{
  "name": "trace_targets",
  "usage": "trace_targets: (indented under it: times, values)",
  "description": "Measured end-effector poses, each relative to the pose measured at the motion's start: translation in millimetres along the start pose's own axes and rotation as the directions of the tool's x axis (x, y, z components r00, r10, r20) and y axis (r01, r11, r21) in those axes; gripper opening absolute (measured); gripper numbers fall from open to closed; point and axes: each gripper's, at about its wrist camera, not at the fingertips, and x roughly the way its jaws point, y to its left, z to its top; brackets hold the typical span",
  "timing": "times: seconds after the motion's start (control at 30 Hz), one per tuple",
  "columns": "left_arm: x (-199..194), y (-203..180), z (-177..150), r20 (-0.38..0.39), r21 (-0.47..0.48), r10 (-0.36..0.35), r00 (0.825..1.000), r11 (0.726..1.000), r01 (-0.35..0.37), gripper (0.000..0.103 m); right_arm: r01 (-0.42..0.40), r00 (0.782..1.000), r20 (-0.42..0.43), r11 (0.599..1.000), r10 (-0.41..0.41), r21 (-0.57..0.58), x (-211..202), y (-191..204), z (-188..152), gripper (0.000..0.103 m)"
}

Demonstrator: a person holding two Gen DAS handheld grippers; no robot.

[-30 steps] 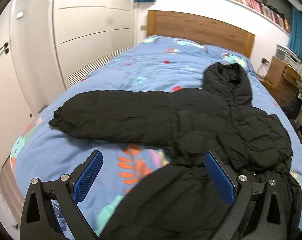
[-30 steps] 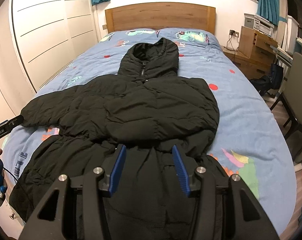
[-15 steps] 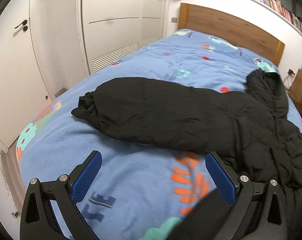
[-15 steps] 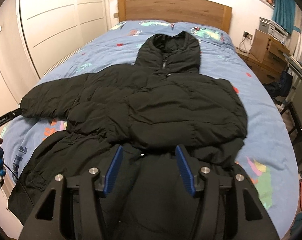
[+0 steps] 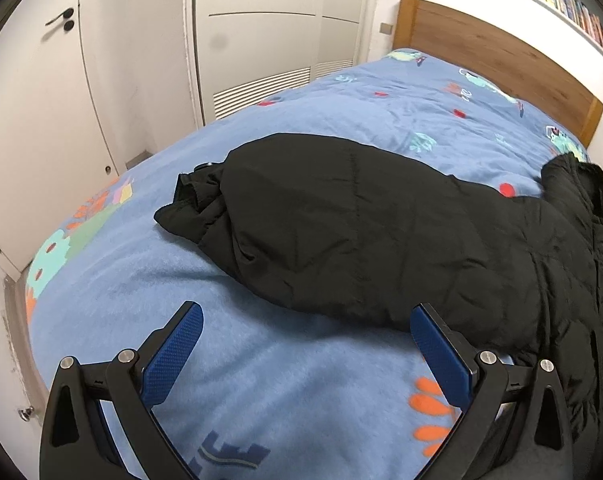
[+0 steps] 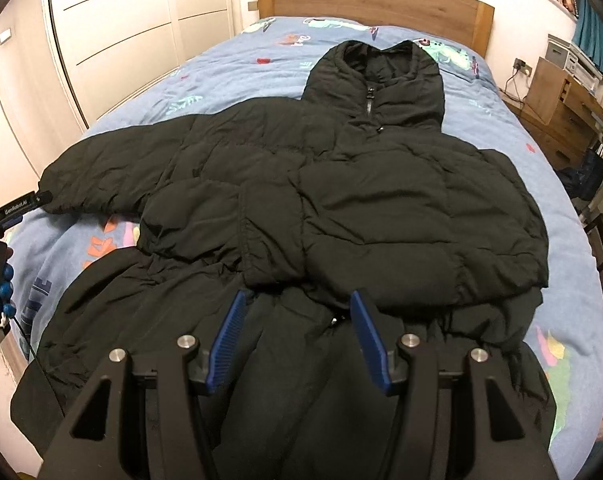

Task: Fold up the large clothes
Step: 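Grasp the cuff of the sleeve nearest the left gripper, then carry the held sleeve with the left gripper across the coat body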

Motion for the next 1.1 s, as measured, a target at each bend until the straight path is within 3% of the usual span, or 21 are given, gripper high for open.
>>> trace_targets:
  times: [0.23, 0.33, 0.47, 0.57, 0.63, 0.67, 0.73, 0.83, 0.93, 1.1]
  values:
    - [18, 38, 10, 0.006, -0.146, -0.08, 0.997, 0.986, 0.08, 0.102, -0.002, 1.0, -0.008, 1.0, 0.002, 0.002, 7, -3, 0, 0.054]
    - [27, 59, 13, 0.006, -0.229, -0.116, 0.993, 0.967, 0.114, 0.101, -0.003, 1.0, -0.008, 1.0, 0.003, 0.01, 9, -6, 0, 0.054]
    - [47, 77, 21, -0.005, -0.327, -0.222, 0.975, 0.922, 0.209, 0.097, -0.005, 1.0, -0.013, 1.0, 0.005, 0.015, 12, -8, -1, 0.054]
    - [57, 78, 29, -0.007, -0.372, -0.287, 0.958, 0.89, 0.264, 0.084, -0.003, 1.0, -0.013, 1.0, 0.003, 0.017, 11, -11, -2, 0.054]
    - [66, 76, 32, -0.03, -0.405, -0.328, 0.944, 0.868, 0.288, 0.069, 0.004, 1.0, -0.009, 1.0, -0.004, 0.018, 9, -14, -2, 0.054]
    - [70, 75, 32, -0.041, -0.412, -0.332, 0.943, 0.865, 0.287, 0.063, 0.009, 1.0, -0.008, 1.0, -0.009, 0.019, 8, -16, -2, 0.054]
    - [73, 73, 32, -0.058, -0.412, -0.324, 0.944, 0.869, 0.273, 0.041, 0.016, 1.0, -0.006, 1.0, -0.015, 0.02, 6, -19, -2, 0.054]
    - [72, 76, 29, -0.058, -0.436, -0.342, 0.938, 0.854, 0.284, 0.021, 0.026, 1.0, -0.003, 0.999, -0.026, 0.022, 2, -24, -3, 0.054]
    - [63, 73, 31, -0.057, -0.406, -0.33, 0.942, 0.87, 0.28, 0.013, 0.038, 0.999, -0.002, 0.999, -0.038, 0.026, -2, -28, -4, 0.054]
    - [49, 60, 41, -0.05, -0.332, -0.299, 0.953, 0.905, 0.266, 0.009, 0.049, 0.999, -0.003, 0.998, -0.049, 0.031, -9, -31, -9, 0.054]
